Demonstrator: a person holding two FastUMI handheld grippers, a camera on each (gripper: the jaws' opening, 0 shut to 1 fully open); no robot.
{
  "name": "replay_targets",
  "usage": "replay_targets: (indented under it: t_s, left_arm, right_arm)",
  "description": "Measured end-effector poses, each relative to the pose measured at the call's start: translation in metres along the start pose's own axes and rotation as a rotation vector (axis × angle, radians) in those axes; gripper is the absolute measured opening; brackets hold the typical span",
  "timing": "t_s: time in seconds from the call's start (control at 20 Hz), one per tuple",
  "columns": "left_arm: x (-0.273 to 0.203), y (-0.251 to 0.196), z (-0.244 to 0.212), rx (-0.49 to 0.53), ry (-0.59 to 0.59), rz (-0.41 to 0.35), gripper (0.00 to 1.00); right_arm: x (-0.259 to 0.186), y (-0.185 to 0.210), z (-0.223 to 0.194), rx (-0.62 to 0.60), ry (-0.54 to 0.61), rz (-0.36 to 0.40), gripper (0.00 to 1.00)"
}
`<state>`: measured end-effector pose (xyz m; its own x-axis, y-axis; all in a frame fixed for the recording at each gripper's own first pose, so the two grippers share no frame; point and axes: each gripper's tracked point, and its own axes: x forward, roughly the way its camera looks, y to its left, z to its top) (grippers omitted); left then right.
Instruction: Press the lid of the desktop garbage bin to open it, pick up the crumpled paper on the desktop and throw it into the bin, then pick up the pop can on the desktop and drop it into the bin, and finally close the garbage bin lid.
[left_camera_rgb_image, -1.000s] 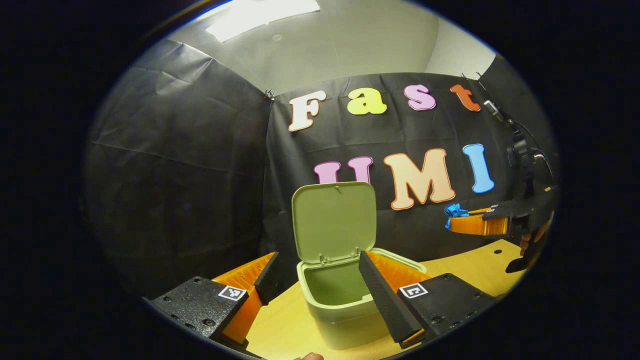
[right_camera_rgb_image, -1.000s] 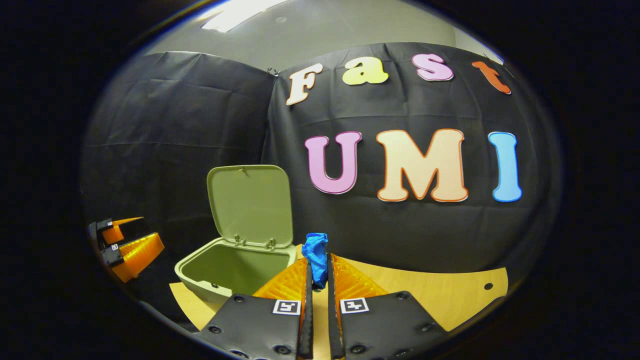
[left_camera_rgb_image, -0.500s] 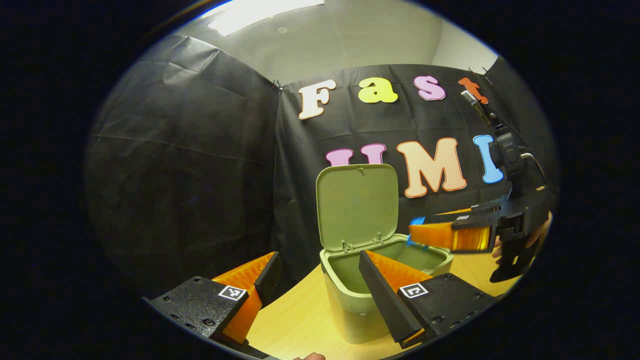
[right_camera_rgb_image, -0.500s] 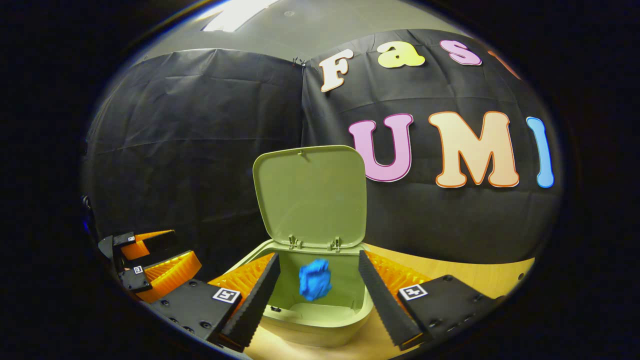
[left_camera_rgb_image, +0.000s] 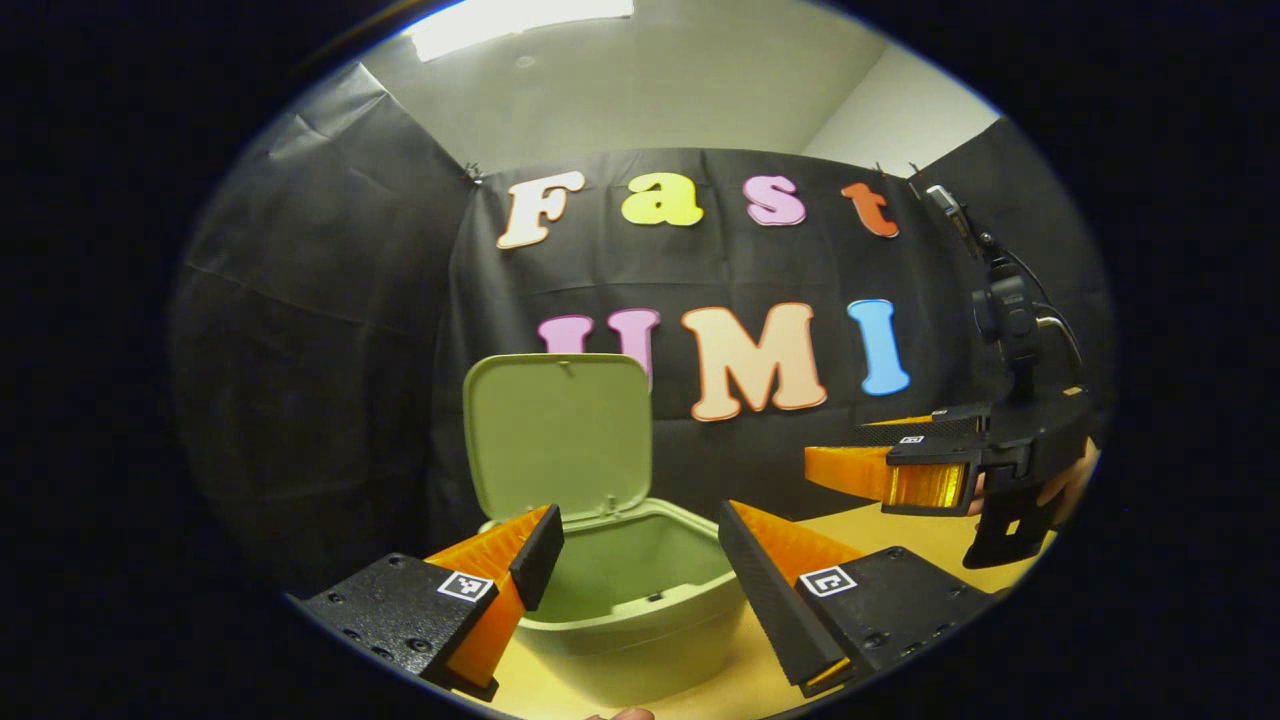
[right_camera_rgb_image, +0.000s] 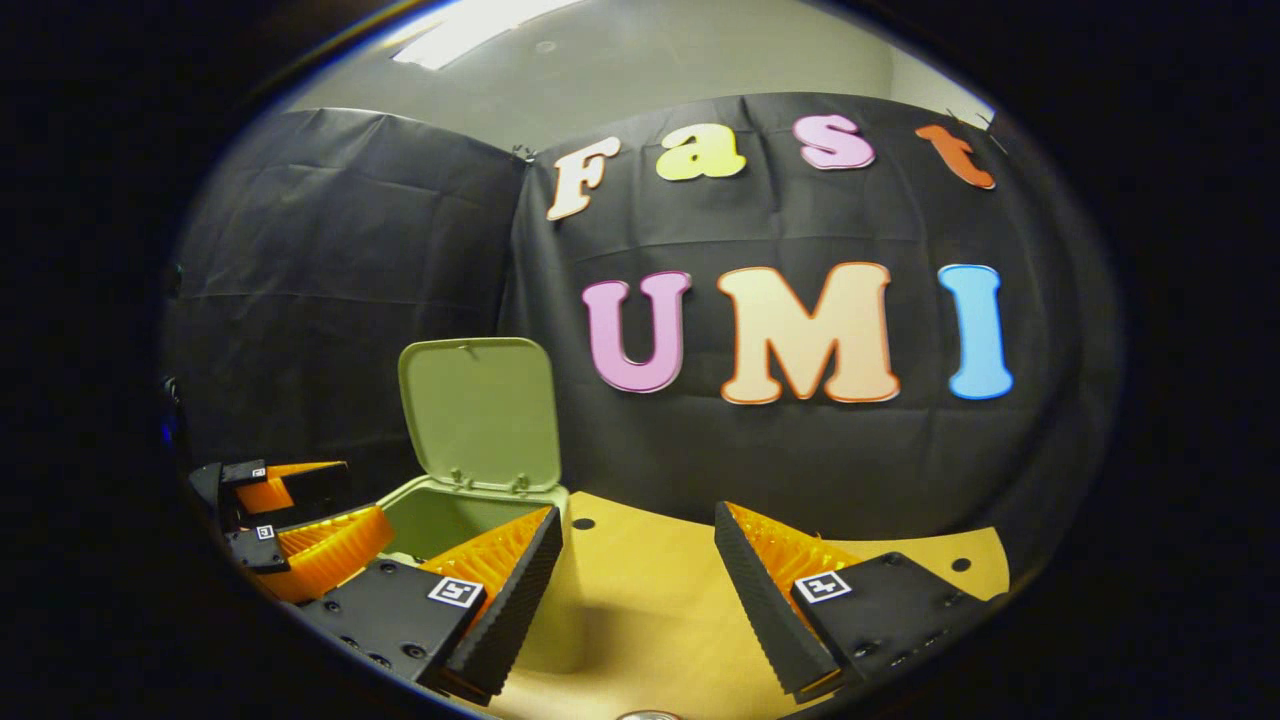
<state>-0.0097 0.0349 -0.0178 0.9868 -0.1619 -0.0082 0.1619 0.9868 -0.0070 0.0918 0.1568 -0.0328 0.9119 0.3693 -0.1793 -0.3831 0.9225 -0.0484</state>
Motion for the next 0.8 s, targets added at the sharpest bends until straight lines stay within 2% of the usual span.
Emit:
replay_targets:
  t_s: [0.2, 0.5, 0.7, 0.8]
  left_arm:
    - [0.009, -0.065, -0.012, -0.008, 0.028, -0.119, 0.95]
    - [0.006, -0.156, -0.063, -0.004, 0.152, -0.290, 0.95]
    - [-0.001, -0.190, -0.116, 0.007, 0.267, -0.334, 0.96]
    - [-0.005, -0.196, -0.146, 0.029, 0.329, -0.326, 0.96]
  right_arm:
    - [-0.043, -0.071, -0.015, 0.024, 0.012, -0.135, 0.97]
    - [-0.105, -0.153, -0.046, 0.084, 0.051, -0.277, 0.96]
    - [-0.134, -0.188, -0.064, 0.099, 0.082, -0.336, 0.96]
    - [-0.146, -0.201, -0.072, 0.098, 0.100, -0.352, 0.96]
